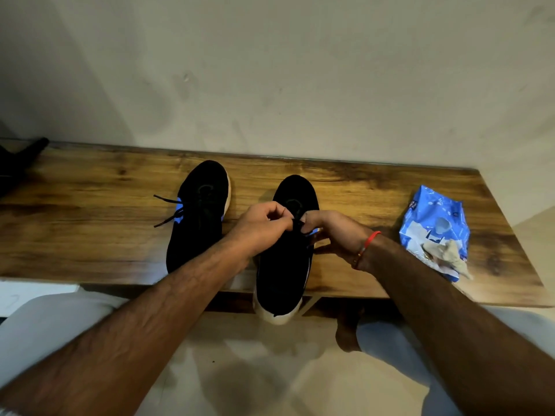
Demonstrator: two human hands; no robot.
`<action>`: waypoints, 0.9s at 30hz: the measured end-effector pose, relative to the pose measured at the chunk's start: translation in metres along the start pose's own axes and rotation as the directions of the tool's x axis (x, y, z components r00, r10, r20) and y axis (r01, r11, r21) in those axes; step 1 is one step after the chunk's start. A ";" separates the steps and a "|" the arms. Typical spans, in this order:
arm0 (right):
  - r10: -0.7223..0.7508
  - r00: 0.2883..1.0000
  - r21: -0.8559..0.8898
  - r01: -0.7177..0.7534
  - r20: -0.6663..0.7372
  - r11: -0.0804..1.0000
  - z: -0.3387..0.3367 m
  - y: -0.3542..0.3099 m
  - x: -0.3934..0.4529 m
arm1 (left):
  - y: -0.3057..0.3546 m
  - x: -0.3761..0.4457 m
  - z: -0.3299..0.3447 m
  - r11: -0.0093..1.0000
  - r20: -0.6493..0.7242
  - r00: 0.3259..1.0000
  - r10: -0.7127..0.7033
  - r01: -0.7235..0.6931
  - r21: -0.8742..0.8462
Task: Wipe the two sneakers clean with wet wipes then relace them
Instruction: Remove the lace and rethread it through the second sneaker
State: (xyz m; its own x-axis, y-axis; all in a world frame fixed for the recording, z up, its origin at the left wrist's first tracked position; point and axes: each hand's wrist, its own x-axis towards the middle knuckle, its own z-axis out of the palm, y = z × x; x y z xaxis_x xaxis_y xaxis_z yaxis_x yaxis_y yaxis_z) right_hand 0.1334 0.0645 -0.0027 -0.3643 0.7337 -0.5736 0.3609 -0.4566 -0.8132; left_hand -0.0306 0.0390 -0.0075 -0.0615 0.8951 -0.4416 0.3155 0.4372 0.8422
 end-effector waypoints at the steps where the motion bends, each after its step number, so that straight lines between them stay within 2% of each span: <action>1: -0.031 1.000 -0.033 0.031 -0.004 0.999 0.002 -0.002 -0.001 | 0.001 0.000 0.000 1.000 -0.008 1.000 0.007 -0.007 -0.009; 3: -0.088 0.995 -0.038 0.087 -0.045 0.996 0.005 -0.003 0.000 | 0.003 0.000 -0.001 0.997 -0.010 1.000 0.003 -0.004 -0.077; 6: -0.161 0.983 0.049 0.166 -0.089 0.985 0.004 -0.001 0.004 | 0.005 -0.003 -0.004 0.985 0.014 0.998 -0.061 0.062 -0.161; 9: -0.256 0.964 0.046 0.259 -0.070 0.965 0.002 -0.002 0.007 | 0.004 -0.004 -0.006 0.960 0.078 0.987 -0.140 0.154 -0.235; 11: -0.294 0.955 0.001 0.294 -0.047 0.956 0.002 -0.005 0.007 | 0.002 -0.003 -0.007 0.951 0.053 0.992 -0.118 0.128 -0.281; 14: -0.226 0.974 -0.049 0.225 -0.021 0.973 -0.005 -0.004 0.009 | 0.004 -0.002 -0.017 0.869 -0.008 0.996 -0.092 0.076 -0.488; 16: -0.150 0.987 -0.104 0.143 -0.055 0.984 -0.008 -0.005 0.010 | 0.005 -0.001 -0.030 0.771 -0.046 0.994 -0.095 0.044 -0.635; 17: -0.138 0.988 -0.096 0.130 -0.076 0.987 -0.009 -0.005 0.009 | 0.006 -0.001 -0.037 0.753 -0.086 0.993 -0.081 0.004 -0.658; 20: -0.193 0.981 0.069 0.195 -0.032 0.978 -0.007 -0.008 0.009 | 0.008 -0.002 -0.044 0.780 -0.210 0.977 0.031 -0.155 -0.607; 21: -0.246 0.969 0.067 0.245 0.001 0.967 -0.006 -0.009 0.008 | 0.009 -0.004 -0.043 0.803 -0.232 0.969 0.078 -0.199 -0.561; 23: -0.325 0.944 -0.069 0.329 0.062 0.942 -0.004 -0.011 0.007 | 0.011 -0.009 -0.039 0.850 -0.247 0.949 0.195 -0.289 -0.441; 25: -0.334 0.937 -0.248 0.350 0.106 0.903 0.000 -0.012 0.005 | 0.014 -0.013 -0.034 0.846 -0.242 0.919 0.311 -0.384 -0.370; 27: -0.323 0.942 -0.285 0.337 0.096 0.897 0.000 -0.012 0.007 | 0.015 -0.014 -0.033 0.824 -0.238 0.898 0.371 -0.437 -0.362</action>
State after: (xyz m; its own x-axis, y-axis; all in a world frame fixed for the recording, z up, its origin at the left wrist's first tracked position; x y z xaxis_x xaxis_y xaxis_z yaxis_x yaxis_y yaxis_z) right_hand 0.1264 0.0755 0.0028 -0.5416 0.7902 -0.2870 0.4463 -0.0191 -0.8947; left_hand -0.0557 0.0362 0.0216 -0.1638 0.9864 -0.0102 -0.0562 0.0010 0.9984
